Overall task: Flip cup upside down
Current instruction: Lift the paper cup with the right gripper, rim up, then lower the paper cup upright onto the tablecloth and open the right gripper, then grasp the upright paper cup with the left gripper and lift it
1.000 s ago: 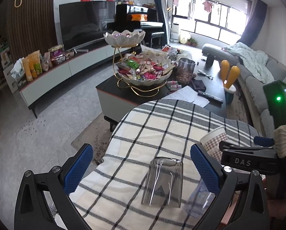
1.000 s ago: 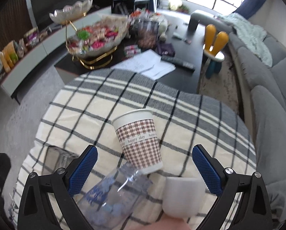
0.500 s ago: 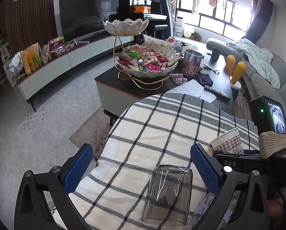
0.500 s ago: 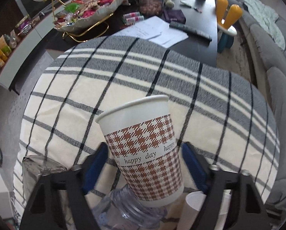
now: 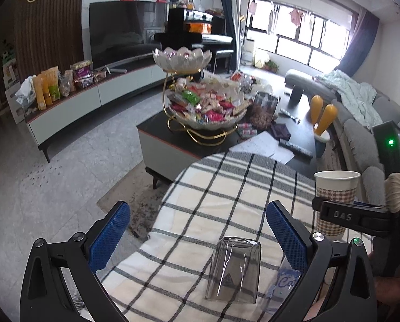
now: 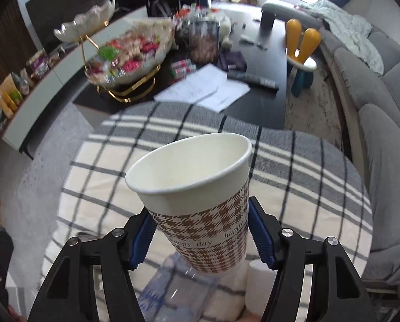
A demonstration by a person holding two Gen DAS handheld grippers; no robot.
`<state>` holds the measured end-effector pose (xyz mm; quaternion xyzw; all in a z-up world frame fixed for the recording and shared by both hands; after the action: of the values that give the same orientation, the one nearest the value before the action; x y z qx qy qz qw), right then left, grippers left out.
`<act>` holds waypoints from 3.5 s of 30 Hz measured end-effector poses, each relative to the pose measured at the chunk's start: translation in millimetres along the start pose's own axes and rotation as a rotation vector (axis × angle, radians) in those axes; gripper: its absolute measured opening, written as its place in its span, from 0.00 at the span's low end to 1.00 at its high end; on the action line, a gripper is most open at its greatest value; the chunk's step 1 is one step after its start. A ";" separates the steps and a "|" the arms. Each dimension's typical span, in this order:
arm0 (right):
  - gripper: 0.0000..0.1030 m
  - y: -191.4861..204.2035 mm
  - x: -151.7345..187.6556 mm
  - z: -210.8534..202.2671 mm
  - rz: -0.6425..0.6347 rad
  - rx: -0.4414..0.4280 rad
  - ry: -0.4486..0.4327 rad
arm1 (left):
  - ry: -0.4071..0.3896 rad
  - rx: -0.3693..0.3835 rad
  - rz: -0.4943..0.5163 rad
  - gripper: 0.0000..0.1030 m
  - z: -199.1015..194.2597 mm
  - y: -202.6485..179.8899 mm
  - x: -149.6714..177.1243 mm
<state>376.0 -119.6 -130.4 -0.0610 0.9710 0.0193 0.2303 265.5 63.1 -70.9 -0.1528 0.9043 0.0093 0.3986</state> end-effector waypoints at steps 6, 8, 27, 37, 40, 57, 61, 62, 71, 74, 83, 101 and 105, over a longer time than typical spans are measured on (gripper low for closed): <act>0.63 10.0 14.3 -54.9 0.051 -0.047 -0.047 | -0.051 0.013 -0.007 1.00 -43.0 17.8 -6.2; 0.63 19.3 30.3 -68.0 0.068 -0.074 -0.036 | -0.066 0.016 -0.003 1.00 -57.9 26.2 -5.3; 0.63 88.9 228.4 -40.0 0.479 -0.382 0.300 | -0.067 0.035 0.060 1.00 -122.7 108.1 59.0; 0.64 88.7 226.6 0.2 0.529 -0.334 0.344 | -0.059 0.009 0.066 1.00 -97.6 110.7 65.7; 0.65 88.2 227.8 9.8 0.537 -0.326 0.353 | -0.043 0.007 0.078 1.00 -86.8 108.8 69.2; 0.72 36.5 234.3 -60.5 0.503 -0.256 0.108 | 0.001 0.192 0.105 1.00 -93.4 67.0 105.4; 0.76 1.7 244.7 -97.3 0.497 -0.148 -0.015 | -0.030 0.254 0.141 1.00 -97.9 40.2 124.7; 0.76 -7.1 249.3 -105.5 0.497 -0.118 -0.042 | -0.040 0.267 0.148 1.00 -99.1 34.7 129.5; 0.76 -63.1 289.7 -140.0 0.524 0.073 -0.170 | -0.059 0.363 0.239 1.00 -95.3 -15.6 173.0; 0.76 -73.3 300.6 -140.2 0.541 0.108 -0.178 | -0.051 0.369 0.267 1.00 -85.8 -27.9 185.0; 0.76 -79.9 313.1 -128.9 0.564 0.111 -0.154 | 0.027 0.350 0.313 0.97 -55.1 -37.9 218.2; 0.76 -73.2 318.1 -114.2 0.568 0.078 -0.100 | 0.096 0.381 0.322 0.56 -38.7 -43.2 226.6; 0.76 -74.8 314.3 -125.0 0.584 0.067 -0.122 | 0.116 0.411 0.337 0.56 -51.7 -46.6 216.7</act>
<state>51.4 -236.4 -160.7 0.2298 0.9320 0.0564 0.2746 103.8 -46.7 -187.6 0.0835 0.9211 -0.1171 0.3618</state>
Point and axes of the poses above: each gripper's, at about its wrist camera, not at the fingertips, and z roughly the way its jaws point, y to its left, x to its underside, the point moved 7 cm from there along z, roughly the way its jaws point, and after that the axes turned 2 degrees about x, right-handed, at the moved point
